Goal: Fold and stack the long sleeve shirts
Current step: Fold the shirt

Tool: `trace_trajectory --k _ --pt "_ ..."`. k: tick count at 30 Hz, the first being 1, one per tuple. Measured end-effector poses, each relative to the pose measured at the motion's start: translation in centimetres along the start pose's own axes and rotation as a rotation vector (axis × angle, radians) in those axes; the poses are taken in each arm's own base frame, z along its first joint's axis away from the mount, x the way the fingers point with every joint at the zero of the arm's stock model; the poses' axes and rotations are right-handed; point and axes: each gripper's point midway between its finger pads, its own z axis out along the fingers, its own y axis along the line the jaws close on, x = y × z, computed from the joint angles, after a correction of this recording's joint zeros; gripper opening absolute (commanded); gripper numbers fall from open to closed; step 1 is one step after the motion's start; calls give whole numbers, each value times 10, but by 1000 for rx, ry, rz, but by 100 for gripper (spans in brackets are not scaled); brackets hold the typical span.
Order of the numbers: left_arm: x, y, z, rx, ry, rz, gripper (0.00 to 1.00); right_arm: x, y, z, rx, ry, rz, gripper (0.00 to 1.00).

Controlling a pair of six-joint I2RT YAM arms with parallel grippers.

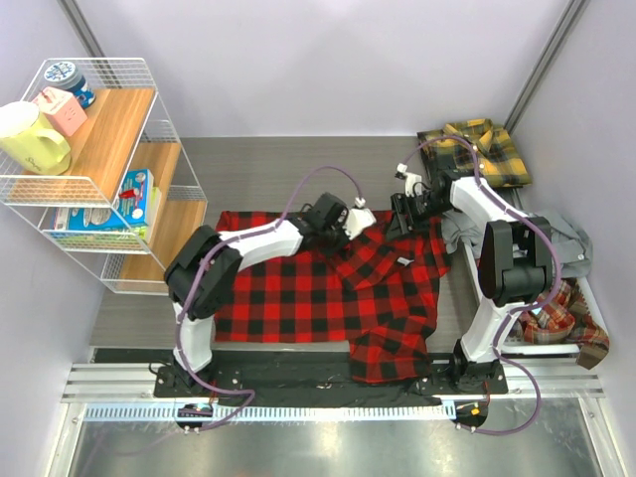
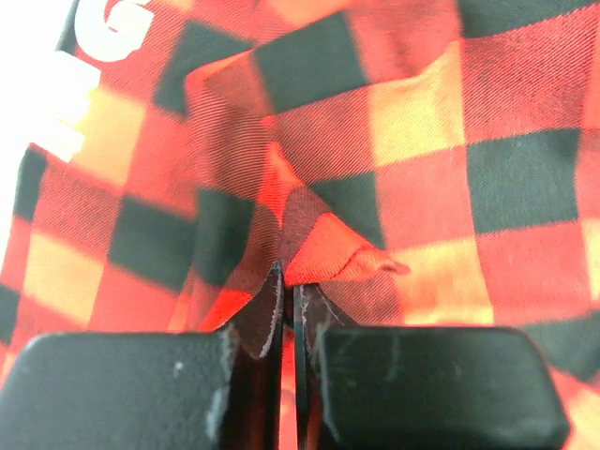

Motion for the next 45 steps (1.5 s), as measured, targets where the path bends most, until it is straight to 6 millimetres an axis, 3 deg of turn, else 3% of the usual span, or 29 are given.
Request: trace_trajectory --k 9,11,17,21,22,23,26,29,34,40,42,45 --pt "-7 60 -78 25 -44 -373 0 -9 -1 -4 10 -16 -46 64" --pt "2 70 -91 28 -30 -467 0 -16 -1 -6 14 -28 -64 64" --pt "40 81 -107 28 70 -676 0 -31 -11 -2 34 -35 -85 64" --pt "69 91 -111 -14 125 -755 1 -36 -19 3 48 -25 -86 61" --pt "76 92 -112 -23 140 -769 5 -37 -20 4 51 -24 -85 60" --pt "84 94 -113 -35 156 -783 17 -38 -22 5 57 -23 -85 59" --pt "102 101 -116 -73 196 -805 40 -41 -27 5 76 -23 -87 56" --pt "113 113 -121 -111 207 -814 48 -44 -30 4 100 -26 -94 54" --pt "118 123 -126 -146 210 -750 49 -49 -37 4 156 -34 -94 49" --pt "108 101 -108 -112 249 -622 47 -55 -40 10 185 -34 -90 52" --pt "119 98 -93 -112 295 -604 46 -57 -39 14 183 -30 -89 53" --pt "152 103 -76 -133 383 -614 43 -60 -37 17 179 -30 -96 56"
